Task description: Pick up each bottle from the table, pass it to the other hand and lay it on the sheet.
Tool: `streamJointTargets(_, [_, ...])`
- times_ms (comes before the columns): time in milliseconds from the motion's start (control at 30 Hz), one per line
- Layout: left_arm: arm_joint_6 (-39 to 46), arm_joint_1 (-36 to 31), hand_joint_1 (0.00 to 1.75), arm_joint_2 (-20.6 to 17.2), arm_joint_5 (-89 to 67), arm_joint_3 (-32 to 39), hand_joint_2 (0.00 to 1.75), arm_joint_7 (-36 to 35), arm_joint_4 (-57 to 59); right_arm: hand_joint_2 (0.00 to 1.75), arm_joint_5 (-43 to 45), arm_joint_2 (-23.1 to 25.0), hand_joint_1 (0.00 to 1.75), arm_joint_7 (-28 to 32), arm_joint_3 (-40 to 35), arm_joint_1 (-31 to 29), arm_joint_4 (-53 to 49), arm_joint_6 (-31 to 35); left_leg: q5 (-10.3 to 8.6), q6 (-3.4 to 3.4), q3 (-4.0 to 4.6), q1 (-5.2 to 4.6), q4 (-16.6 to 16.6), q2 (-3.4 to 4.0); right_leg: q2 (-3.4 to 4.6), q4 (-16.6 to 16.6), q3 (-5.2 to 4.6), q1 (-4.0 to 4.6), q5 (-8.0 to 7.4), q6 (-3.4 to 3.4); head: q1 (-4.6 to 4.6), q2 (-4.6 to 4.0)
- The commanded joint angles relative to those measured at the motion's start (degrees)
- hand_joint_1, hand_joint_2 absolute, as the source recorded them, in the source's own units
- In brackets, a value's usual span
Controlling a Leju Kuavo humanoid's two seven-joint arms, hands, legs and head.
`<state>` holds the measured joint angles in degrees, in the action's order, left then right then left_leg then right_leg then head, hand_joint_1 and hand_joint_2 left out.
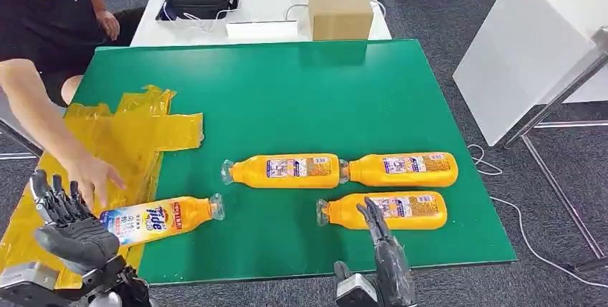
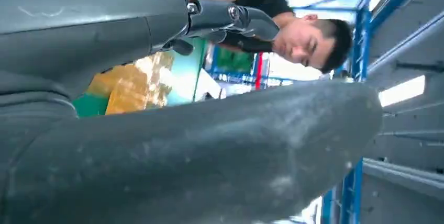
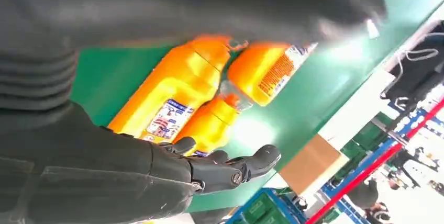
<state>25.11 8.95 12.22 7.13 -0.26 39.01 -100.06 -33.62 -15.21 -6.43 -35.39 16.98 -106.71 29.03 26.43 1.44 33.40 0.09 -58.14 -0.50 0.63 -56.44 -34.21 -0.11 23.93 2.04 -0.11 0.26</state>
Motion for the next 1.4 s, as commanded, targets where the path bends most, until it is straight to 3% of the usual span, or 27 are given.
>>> streamJointTargets(33, [-2.63, 1.19, 0.0, 0.56, 3.1, -0.84, 0.0, -1.28, -1.5, 1.75, -1.25, -5.04, 0.0, -2.38, -2.9, 0.32, 1.1, 0.24, 0.05, -0.03, -0.14, -0.01, 0.04, 0.02, -0.04, 0.06, 0.15, 0.0, 0.05, 0.01, 0.0, 0.0])
streamJointTargets(167, [-6.08, 2.58, 0.0, 1.21, 6.67, -1.9, 0.0, -2.49, -3.98, 1.75, -8.82, -10.99, 0.0, -12.75, -3.23, 1.82, -2.32, 0.61, 0.15, -0.05, -0.34, -0.03, 0.06, 0.02, -0.08, 0.06, 0.36, -0.02, 0.15, 0.01, 0.02, 0.0])
streamJointTargets(267, [-6.73, 3.08, 0.0, 0.77, 6.27, -3.49, 0.0, -3.9, -3.94, 1.75, -10.19, -13.74, 0.0, -15.44, -0.17, 3.04, -2.99, -0.55, 0.16, -0.02, -0.27, -0.08, 0.0, -0.03, -0.12, 0.01, 0.3, -0.07, 0.17, 0.02, 0.0, 0.0])
streamJointTargets(467, [-8.18, 2.48, 0.0, 0.51, 6.82, -4.31, 0.0, -4.37, -2.9, 1.75, -9.2, -13.65, 0.0, -14.31, 4.54, 3.08, -0.8, -4.39, 0.09, 0.07, -0.1, -0.11, 0.03, 0.0, -0.05, 0.05, 0.11, -0.1, 0.04, 0.01, 0.0, 0.0])
streamJointTargets(700, [-9.46, 1.44, 0.0, 0.39, 7.22, -5.41, 0.0, -5.43, -1.81, 1.75, -9.74, -12.9, 0.0, -11.96, 14.73, 1.72, 3.44, -14.62, 0.14, 0.02, -0.46, -0.08, 0.14, 0.02, -0.1, 0.18, 0.46, -0.07, 0.08, -0.01, -0.02, 0.0])
streamJointTargets(733, [-9.48, 1.43, 0.0, 0.4, 7.25, -5.4, 0.0, -5.44, -1.75, 1.75, -9.55, -12.87, 0.0, -11.61, 15.22, 1.52, 3.64, -15.03, 0.06, 0.08, -0.14, -0.11, 0.07, 0.02, -0.04, 0.09, 0.14, -0.1, 0.0, 0.01, 0.0, 0.0])
streamJointTargets(933, [-9.54, 1.5, 0.0, 0.37, 7.3, -5.34, 0.0, -5.45, -1.82, 1.75, -9.71, -12.56, 0.0, -11.52, 15.34, 1.71, 3.41, -15.21, 0.15, 0.02, -0.5, -0.09, 0.16, -0.01, -0.12, 0.19, 0.52, -0.07, 0.1, -0.01, 0.02, 0.0])
streamJointTargets(967, [-9.64, 1.38, 0.0, 0.36, 7.39, -5.33, 0.0, -5.48, -1.66, 1.75, -9.89, -12.26, 0.0, -11.16, 16.35, 1.65, 3.58, -16.17, 0.1, 0.05, -0.26, -0.08, 0.09, -0.01, -0.07, 0.12, 0.27, -0.07, 0.04, -0.01, 0.0, 0.0])
streamJointTargets(1067, [-10.04, 1.03, 0.0, 0.37, 7.69, -5.45, 0.0, -5.5, -1.33, 1.75, -9.23, -12.06, 0.0, -9.85, 18.44, -0.49, 5.99, -18.82, 0.08, 0.06, -0.21, -0.1, 0.08, 0.02, -0.03, 0.11, 0.2, -0.08, 0.01, -0.01, 0.0, 0.0])
streamJointTargets(1100, [-10.17, 0.97, 0.0, 0.39, 7.84, -5.48, 0.0, -5.45, -1.33, 1.75, -9.4, -11.77, 0.0, -9.54, 18.85, -1.07, 6.7, -19.61, 0.18, -0.01, -0.61, -0.08, 0.18, 0.07, -0.06, 0.21, 0.6, -0.06, 0.11, -0.04, 0.0, 0.0])
streamJointTargets(1133, [-10.29, 0.85, 0.0, 0.33, 7.88, -5.66, 0.0, -5.45, -1.31, 1.75, -9.07, -11.42, 0.0, -9.0, 19.21, -2.19, 7.99, -20.72, 0.07, 0.06, -0.21, -0.08, 0.09, 0.09, 0.03, 0.14, 0.2, -0.07, -0.03, 0.0, -0.02, 0.0])
streamJointTargets(1200, [-10.25, 0.58, 0.0, 0.27, 7.86, -6.0, 0.0, -5.48, -1.26, 1.75, -9.72, -10.34, 0.0, -7.92, 19.72, -4.04, 10.39, -22.2, 0.12, 0.0, -0.56, -0.07, 0.19, 0.17, 0.04, 0.26, 0.54, -0.05, 0.0, -0.02, 0.0, 0.0])
streamJointTargets(1400, [-10.42, 0.7, 0.0, 0.17, 8.07, -6.29, 0.0, -5.73, -1.31, 1.75, -10.8, -8.94, 0.0, -6.8, 19.71, -5.63, 12.26, -23.22, 0.04, 0.09, -0.23, -0.09, 0.1, 0.04, -0.02, 0.13, 0.23, -0.08, -0.02, 0.0, 0.0, 0.0])
